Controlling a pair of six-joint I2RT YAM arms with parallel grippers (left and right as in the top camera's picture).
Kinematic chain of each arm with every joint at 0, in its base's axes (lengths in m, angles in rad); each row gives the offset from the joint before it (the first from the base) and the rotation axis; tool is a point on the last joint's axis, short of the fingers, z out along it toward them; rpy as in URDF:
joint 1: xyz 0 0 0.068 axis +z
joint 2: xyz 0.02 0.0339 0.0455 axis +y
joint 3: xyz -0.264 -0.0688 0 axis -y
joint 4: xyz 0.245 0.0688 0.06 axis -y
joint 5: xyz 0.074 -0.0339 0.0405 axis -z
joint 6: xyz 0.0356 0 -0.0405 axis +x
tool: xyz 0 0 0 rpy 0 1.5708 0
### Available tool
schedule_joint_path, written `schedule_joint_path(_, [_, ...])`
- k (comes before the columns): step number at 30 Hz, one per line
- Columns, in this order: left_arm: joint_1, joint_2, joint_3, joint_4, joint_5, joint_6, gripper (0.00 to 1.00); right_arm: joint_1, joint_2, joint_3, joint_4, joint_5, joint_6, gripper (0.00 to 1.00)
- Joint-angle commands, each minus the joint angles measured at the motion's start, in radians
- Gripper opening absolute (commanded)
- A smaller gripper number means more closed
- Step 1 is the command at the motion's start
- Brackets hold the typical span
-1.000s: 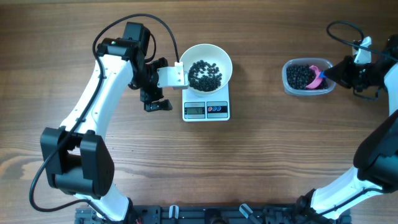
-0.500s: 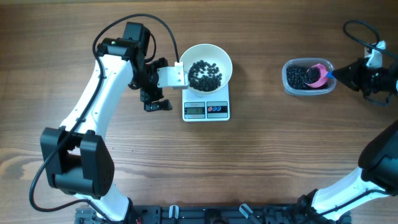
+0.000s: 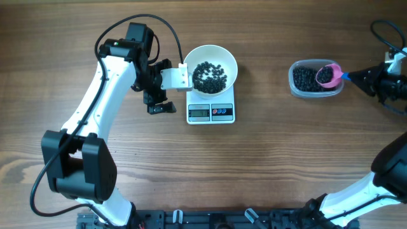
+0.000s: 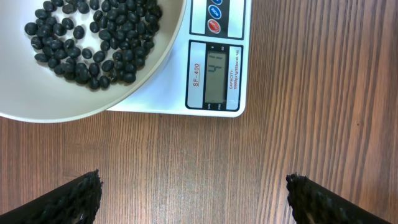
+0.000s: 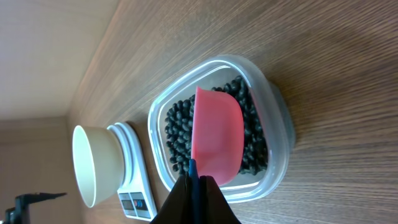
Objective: Scoop item into bowl and weigh 150g on scale
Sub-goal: 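Lower the pink scoop into the beans and scoop with the right gripper, then lift the filled scoop and carry it over the white bowl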
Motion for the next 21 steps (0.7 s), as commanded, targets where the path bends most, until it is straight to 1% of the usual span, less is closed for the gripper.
schedule_joint_path(1, [0.006,0.002,-0.008,0.0,0.027,0.019,1.0,0.002,0.015,-0.01,-0.013,-0.068,-0.001,0.04])
schedule_joint_path(4, [0.006,0.002,-0.008,0.0,0.027,0.019,1.0,0.003,0.015,-0.01,-0.032,-0.164,-0.059,0.04])
schedule_joint_path(7, [0.006,0.002,-0.008,0.0,0.027,0.019,1.0,0.005,0.015,-0.01,-0.034,-0.231,-0.079,0.04])
schedule_joint_path(14, [0.006,0.002,-0.008,0.0,0.027,0.019,1.0,0.019,0.015,-0.01,-0.032,-0.291,-0.084,0.04])
schedule_joint_path(17, [0.006,0.002,-0.008,0.0,0.027,0.019,1.0,0.06,0.015,-0.01,-0.024,-0.338,-0.104,0.04])
schedule_joint_path(21, [0.006,0.002,-0.008,0.0,0.027,0.019,1.0,0.15,0.015,-0.01,0.017,-0.361,-0.077,0.04])
